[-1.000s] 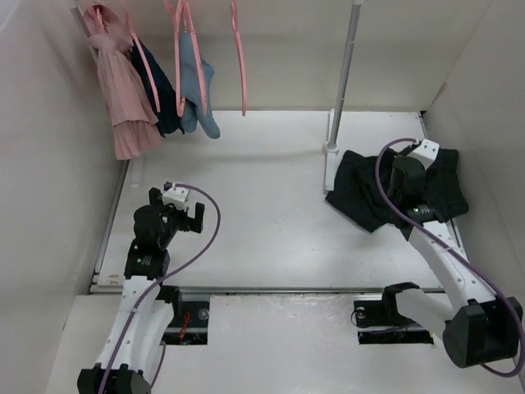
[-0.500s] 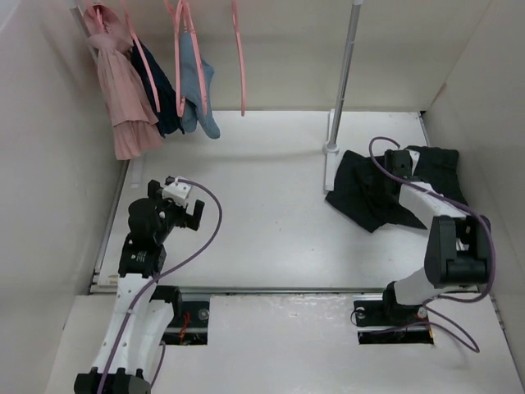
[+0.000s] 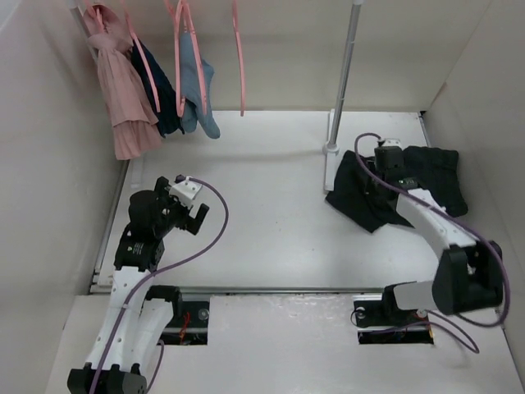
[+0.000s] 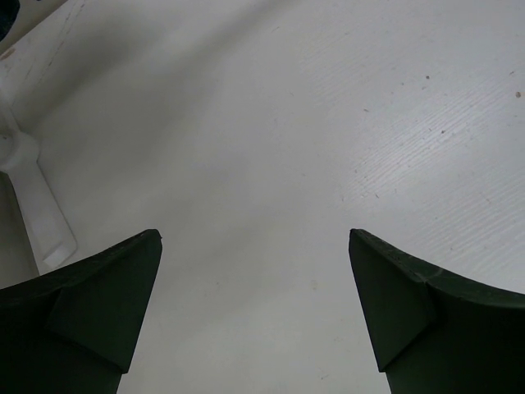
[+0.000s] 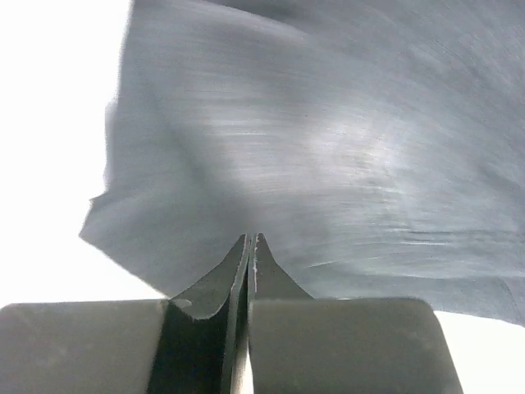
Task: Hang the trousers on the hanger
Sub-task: Flatten out the trousers at the center of the board.
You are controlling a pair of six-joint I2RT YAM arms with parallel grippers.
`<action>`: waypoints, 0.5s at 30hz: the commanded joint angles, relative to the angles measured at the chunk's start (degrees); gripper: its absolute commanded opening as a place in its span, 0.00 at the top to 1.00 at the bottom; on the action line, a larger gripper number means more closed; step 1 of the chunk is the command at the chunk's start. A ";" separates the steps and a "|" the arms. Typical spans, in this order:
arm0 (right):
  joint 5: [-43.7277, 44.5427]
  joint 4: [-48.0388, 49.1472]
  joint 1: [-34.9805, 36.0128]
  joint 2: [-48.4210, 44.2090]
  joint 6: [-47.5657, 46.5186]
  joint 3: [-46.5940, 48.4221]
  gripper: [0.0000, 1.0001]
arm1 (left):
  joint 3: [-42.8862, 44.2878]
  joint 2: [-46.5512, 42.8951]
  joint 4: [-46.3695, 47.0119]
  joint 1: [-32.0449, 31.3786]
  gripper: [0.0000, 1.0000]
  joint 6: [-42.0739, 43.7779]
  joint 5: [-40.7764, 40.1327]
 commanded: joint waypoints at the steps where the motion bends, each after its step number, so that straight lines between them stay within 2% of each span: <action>1: -2.72 3.46 10.07 -10.27 -3.68 0.60 1.00 | 3.22 0.67 -0.62 -0.25 0.03 0.39 1.99; 4: -6.47 4.07 15.19 -18.18 -6.40 0.60 1.00 | 3.75 1.28 -0.62 -0.25 0.02 -0.14 2.52; 7: -10.79 6.53 25.72 -25.13 -11.50 3.40 1.00 | 4.28 1.28 -0.09 -0.25 0.00 -0.76 2.52; 8: -8.20 7.49 31.06 -26.28 -11.51 4.02 1.00 | 4.28 1.89 0.43 -0.25 0.00 -1.28 2.52; 9: -4.60 8.11 32.42 -26.98 -11.51 5.42 1.00 | 4.28 1.90 0.96 -0.25 0.00 -1.28 3.04; 10: 3.09 8.12 31.48 -26.99 -7.77 6.22 0.81 | 4.28 2.42 1.57 -0.25 0.00 -1.98 3.04; 11: 6.39 7.07 31.47 -26.99 -5.56 6.75 0.45 | 4.80 2.42 1.58 -0.25 0.00 -1.99 3.04; 12: 7.38 7.06 26.42 -26.47 -4.14 6.05 0.18 | 4.81 2.42 1.58 -0.25 0.00 -2.68 3.04; 13: 6.26 6.19 22.37 -23.94 -3.52 6.05 0.00 | 4.81 2.42 2.19 -0.25 0.00 -2.69 3.04; 14: 4.16 4.79 17.98 -21.74 -2.29 6.05 0.00 | 4.81 2.42 2.20 -0.25 0.00 -2.69 3.04; 15: 0.31 2.69 9.67 -18.85 -0.98 6.74 0.00 | 4.81 2.42 2.20 -0.25 0.00 -3.21 3.04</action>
